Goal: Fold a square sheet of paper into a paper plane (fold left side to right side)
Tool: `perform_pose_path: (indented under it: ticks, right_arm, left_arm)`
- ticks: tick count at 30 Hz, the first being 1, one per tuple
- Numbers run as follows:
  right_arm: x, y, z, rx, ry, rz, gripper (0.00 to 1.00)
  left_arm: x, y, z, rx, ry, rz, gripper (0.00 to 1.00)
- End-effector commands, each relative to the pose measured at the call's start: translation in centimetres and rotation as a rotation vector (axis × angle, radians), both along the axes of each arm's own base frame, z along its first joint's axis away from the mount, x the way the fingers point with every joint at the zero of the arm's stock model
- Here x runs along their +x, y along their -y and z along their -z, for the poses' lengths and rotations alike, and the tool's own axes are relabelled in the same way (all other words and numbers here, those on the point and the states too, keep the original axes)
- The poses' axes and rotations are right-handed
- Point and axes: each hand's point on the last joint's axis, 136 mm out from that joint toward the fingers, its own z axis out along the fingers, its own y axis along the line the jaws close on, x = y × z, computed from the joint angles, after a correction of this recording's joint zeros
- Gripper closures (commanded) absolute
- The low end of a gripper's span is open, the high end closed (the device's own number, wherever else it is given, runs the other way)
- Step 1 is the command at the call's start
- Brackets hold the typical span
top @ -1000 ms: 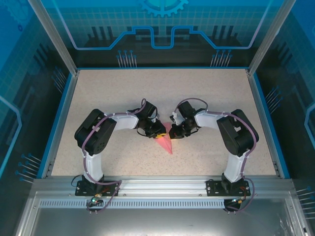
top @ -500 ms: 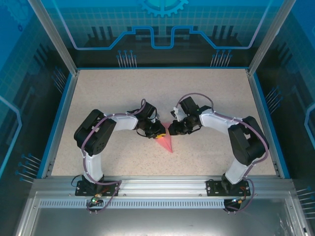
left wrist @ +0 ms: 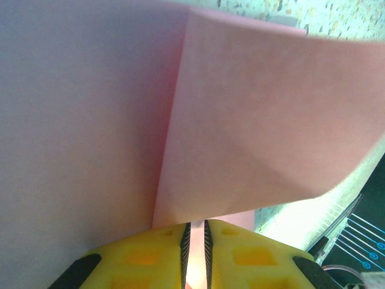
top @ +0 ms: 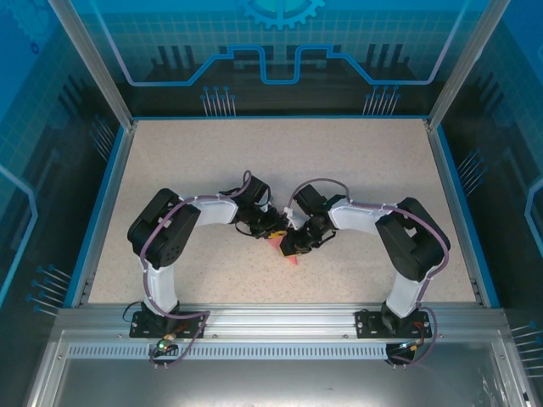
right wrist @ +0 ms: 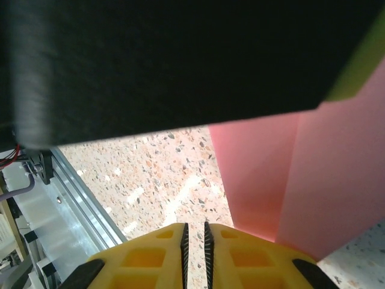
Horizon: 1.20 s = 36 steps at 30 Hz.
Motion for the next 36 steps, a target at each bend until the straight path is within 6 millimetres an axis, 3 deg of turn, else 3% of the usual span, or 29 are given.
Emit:
perform_pose_path:
  ticks: [1,32,36]
  right_arm:
    - [-1.0,0.6,1.3,-0.033,-0.043,0.002,0.83]
    - [-2.8,2.4,3.6,-0.095,-0.106,0.004,0.85]
    - [-4.2,3.1,4.1,-0.1,-0.148,0.003,0.86]
  left_arm:
    - [-2.6,-2.5,3.5,0.133,-0.105,-0.016,0.82]
    - [-2.8,-2.7,3.6,0.144,-0.106,-0.015,0.82]
    - [-2.9,-2.8,3.7,0.147,-0.107,-0.015,0.82]
